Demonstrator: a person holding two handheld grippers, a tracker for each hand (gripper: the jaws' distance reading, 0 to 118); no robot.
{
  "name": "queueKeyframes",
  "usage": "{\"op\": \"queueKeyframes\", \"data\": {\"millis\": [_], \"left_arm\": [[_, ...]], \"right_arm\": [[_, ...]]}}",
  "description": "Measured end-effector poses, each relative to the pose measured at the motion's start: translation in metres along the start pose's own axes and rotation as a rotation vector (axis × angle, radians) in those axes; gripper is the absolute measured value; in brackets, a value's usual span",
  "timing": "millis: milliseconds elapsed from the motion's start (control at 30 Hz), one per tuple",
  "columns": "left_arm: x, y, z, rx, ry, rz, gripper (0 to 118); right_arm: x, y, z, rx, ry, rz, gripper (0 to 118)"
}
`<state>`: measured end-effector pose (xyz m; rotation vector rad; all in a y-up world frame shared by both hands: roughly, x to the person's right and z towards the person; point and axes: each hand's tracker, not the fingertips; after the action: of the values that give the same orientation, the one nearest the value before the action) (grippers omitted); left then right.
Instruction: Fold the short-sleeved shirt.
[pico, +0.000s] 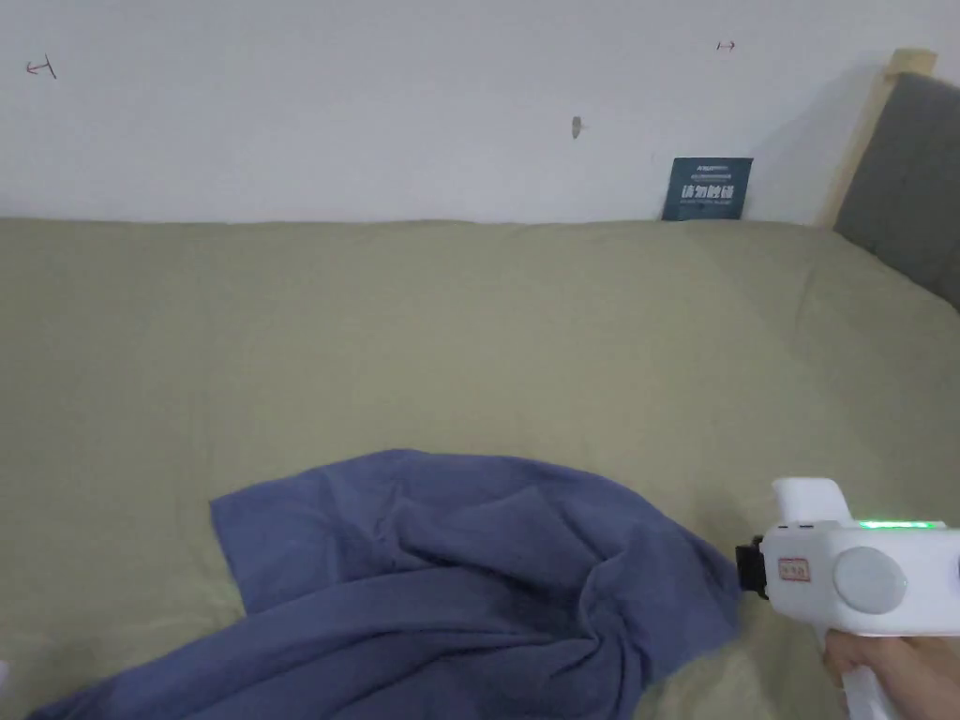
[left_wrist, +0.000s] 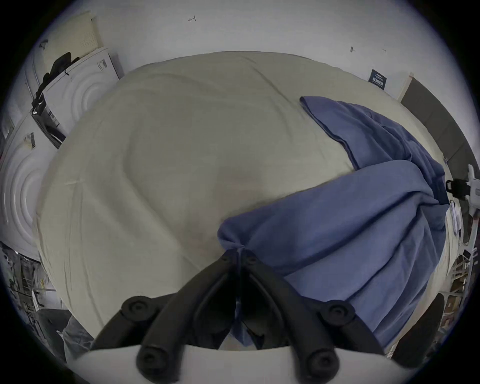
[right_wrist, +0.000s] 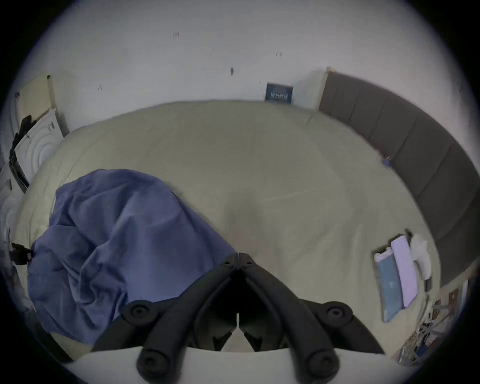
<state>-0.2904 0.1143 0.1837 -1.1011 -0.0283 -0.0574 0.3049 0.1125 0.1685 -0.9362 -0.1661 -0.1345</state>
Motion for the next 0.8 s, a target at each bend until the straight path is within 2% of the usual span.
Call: {"op": "queueKeyframes", "data": {"millis": [67, 100, 133, 167, 200, 300, 333, 367, 400, 433, 467, 533, 600, 733, 800], "left_arm": [[-0.001, 0.001, -0.001, -0.001, -0.004, 0.009, 2], [-0.001, 0.001, -0.001, -0.001, -0.005, 0.011, 2], [-0.001, 0.001, -0.001, -0.001, -0.007, 0.013, 2], [-0.001, 0.002, -0.001, -0.001, -0.008, 0.015, 2], [-0.001, 0.002, -0.002, -0.002, -0.009, 0.017, 2], [0.001, 0.004, -0.002, -0.007, 0.0, 0.021, 2], [-0.001, 0.004, -0.004, -0.007, 0.003, 0.022, 2], [-0.001, 0.004, -0.004, -0.005, 0.006, 0.02, 2], [-0.002, 0.004, -0.002, -0.003, 0.006, 0.019, 2], [-0.004, 0.006, 0.001, -0.003, 0.001, 0.023, 2], [-0.006, 0.006, 0.006, -0.001, -0.009, 0.035, 2], [-0.017, 0.01, 0.023, 0.025, -0.039, 0.074, 2], [-0.029, 0.015, 0.052, 0.104, -0.028, 0.122, 2], [-0.054, 0.035, 0.111, 0.208, -0.019, 0.139, 2], [-0.061, 0.045, 0.141, 0.267, 0.007, 0.123, 2]], "right_arm": [[0.001, 0.003, -0.019, -0.092, -0.001, -0.025, 97], [0.001, 0.002, -0.029, -0.122, -0.009, -0.003, 118], [-0.001, -0.003, -0.036, -0.135, -0.037, 0.024, 109], [-0.002, -0.004, -0.04, -0.099, -0.059, 0.067, 106], [-0.003, -0.004, -0.045, -0.113, -0.071, 0.083, 107], [-0.006, -0.003, -0.044, -0.114, -0.069, 0.051, 107], [-0.005, -0.001, -0.041, -0.128, -0.025, 0.029, 97], [-0.006, 0.001, -0.035, -0.12, -0.022, 0.025, 82], [-0.008, 0.003, -0.019, -0.097, -0.009, 0.033, 57], [-0.01, 0.006, -0.011, -0.076, -0.009, 0.04, 1], [-0.012, 0.008, 0.001, -0.022, -0.041, 0.041, 1], [-0.009, 0.016, 0.03, -0.003, -0.015, 0.064, 1], [-0.004, 0.025, 0.061, 0.072, -0.041, 0.075, 1], [0.01, 0.045, 0.122, 0.163, -0.008, 0.048, 1], [0.005, 0.05, 0.154, 0.216, -0.012, 0.064, 1]]}}
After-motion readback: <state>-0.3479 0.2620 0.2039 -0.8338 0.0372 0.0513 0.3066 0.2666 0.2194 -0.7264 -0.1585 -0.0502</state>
